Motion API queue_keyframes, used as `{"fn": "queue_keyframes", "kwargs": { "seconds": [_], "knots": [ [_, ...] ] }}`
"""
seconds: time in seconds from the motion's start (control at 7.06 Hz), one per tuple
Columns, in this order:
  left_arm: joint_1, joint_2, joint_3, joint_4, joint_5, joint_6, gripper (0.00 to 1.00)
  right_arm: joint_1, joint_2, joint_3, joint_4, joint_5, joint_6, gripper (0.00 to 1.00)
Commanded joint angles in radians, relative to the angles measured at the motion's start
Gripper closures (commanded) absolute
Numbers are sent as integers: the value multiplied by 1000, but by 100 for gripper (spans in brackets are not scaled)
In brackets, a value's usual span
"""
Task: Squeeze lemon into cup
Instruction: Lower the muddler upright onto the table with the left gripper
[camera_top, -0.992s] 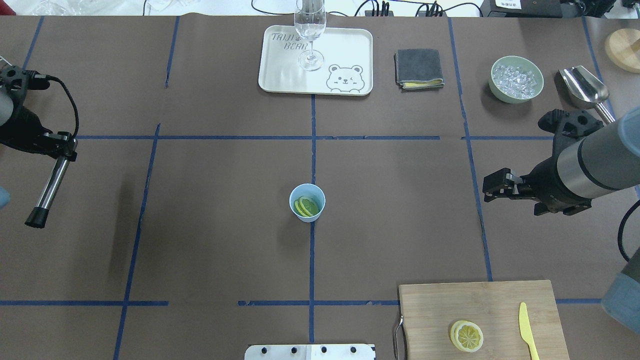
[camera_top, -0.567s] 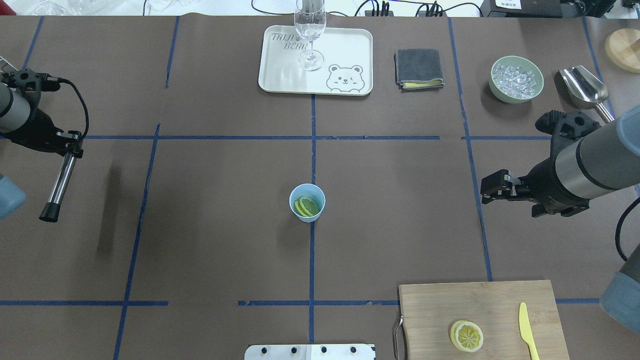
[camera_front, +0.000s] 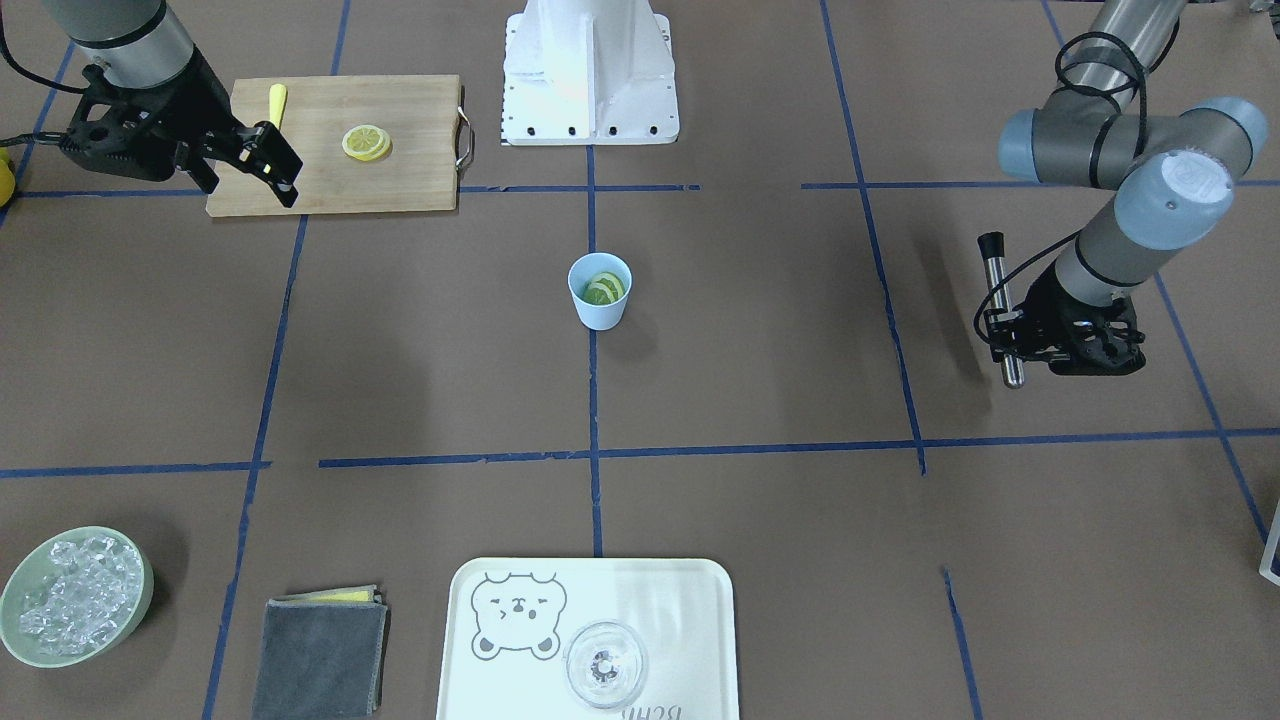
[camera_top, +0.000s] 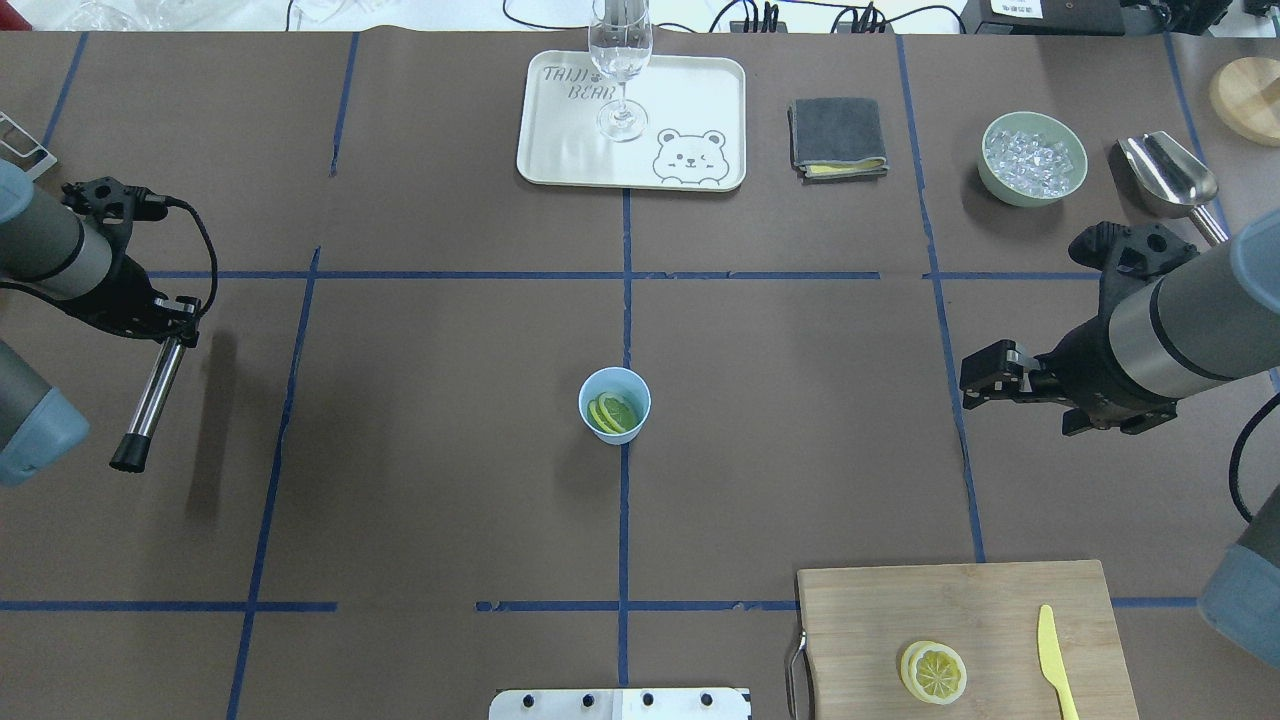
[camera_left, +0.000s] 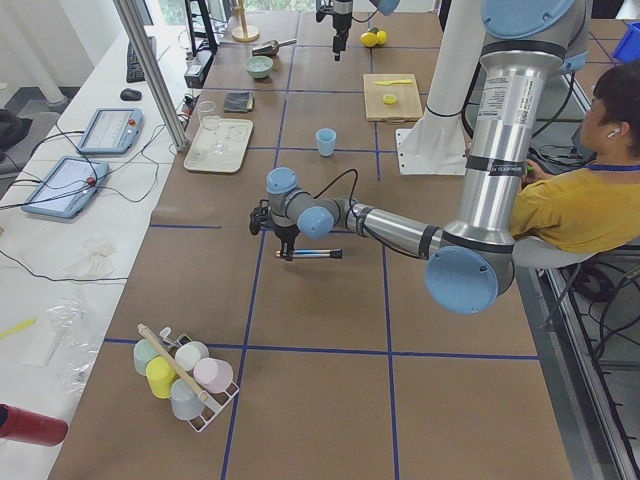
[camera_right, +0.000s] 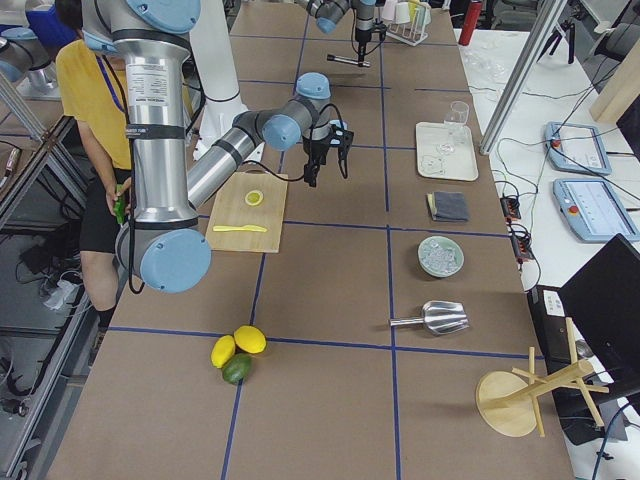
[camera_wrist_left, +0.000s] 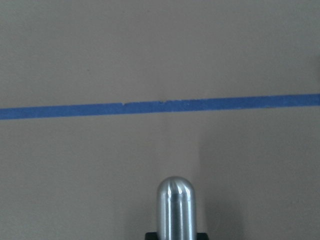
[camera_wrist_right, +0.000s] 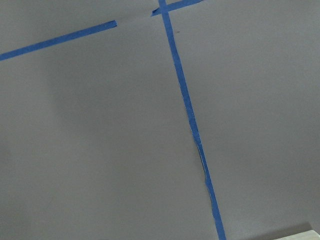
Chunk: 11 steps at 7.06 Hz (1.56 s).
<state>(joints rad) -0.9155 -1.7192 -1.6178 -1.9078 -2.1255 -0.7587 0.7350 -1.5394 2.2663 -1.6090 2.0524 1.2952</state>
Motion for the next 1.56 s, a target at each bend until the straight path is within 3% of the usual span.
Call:
{"fn": "queue_keyframes", "kwargs": {
  "seconds": [0.0,1.28,1.42],
  "knots": [
    [9,0,10,1,-4,-4,100,0,-1,-1,0,0,-1,0],
    [12,-14,52,0,-8,-4,100,-2,2,1,0,5,1,0],
    [12,-16,52,0,-8,-4,89,0,2,1,0,11,1,0]
  ]
}}
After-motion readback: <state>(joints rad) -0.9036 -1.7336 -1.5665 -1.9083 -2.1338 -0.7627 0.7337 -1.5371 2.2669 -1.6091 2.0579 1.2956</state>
